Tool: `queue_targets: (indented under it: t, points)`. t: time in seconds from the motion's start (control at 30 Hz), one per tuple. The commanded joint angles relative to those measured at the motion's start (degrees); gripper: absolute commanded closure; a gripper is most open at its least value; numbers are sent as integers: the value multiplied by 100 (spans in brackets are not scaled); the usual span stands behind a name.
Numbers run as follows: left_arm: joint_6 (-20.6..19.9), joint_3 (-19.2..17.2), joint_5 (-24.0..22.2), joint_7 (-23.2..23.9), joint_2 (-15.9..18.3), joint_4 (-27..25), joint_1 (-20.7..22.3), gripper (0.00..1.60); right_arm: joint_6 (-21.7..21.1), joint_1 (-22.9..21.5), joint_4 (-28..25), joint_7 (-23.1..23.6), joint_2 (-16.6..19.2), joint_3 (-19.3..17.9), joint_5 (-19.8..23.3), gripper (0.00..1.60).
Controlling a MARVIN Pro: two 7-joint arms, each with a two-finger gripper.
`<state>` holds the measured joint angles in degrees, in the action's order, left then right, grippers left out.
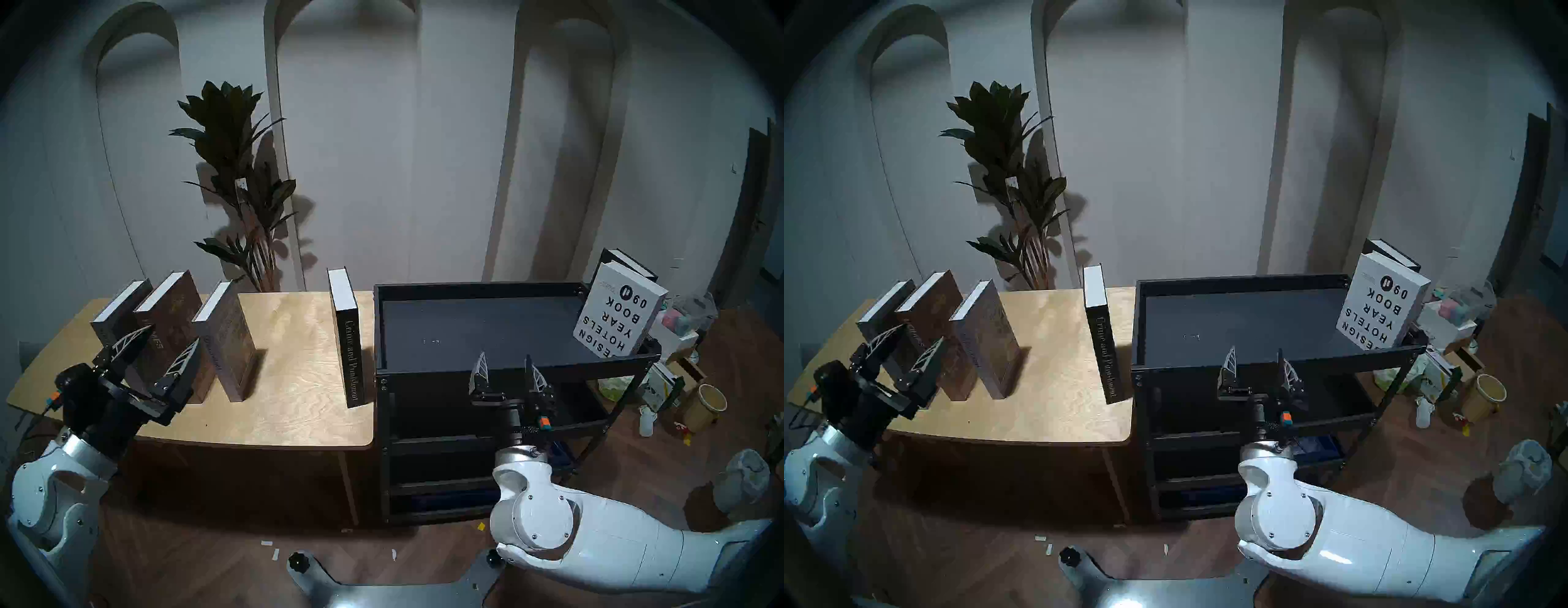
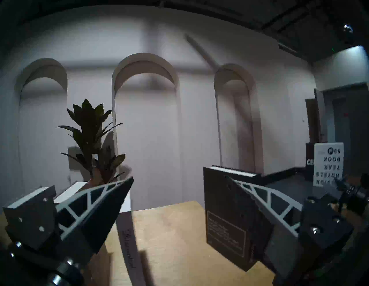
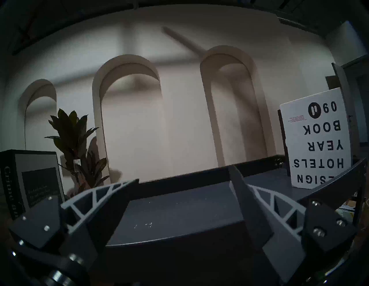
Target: Move the books from the display table onto the shelf, standing them upright with spines facing out and tallest at one end
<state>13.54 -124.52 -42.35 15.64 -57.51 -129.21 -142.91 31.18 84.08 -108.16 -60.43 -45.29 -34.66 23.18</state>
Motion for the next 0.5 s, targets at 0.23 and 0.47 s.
queue_targets:
  t: [0.23, 0.47]
  points:
    - [144, 578, 131, -1013, 963, 894, 1095, 0, 156, -47, -23, 116, 18, -23, 14, 0]
    - [-75, 1112, 140, -1245, 965, 725, 1443, 0, 177, -46, -18, 137, 21, -25, 24, 0]
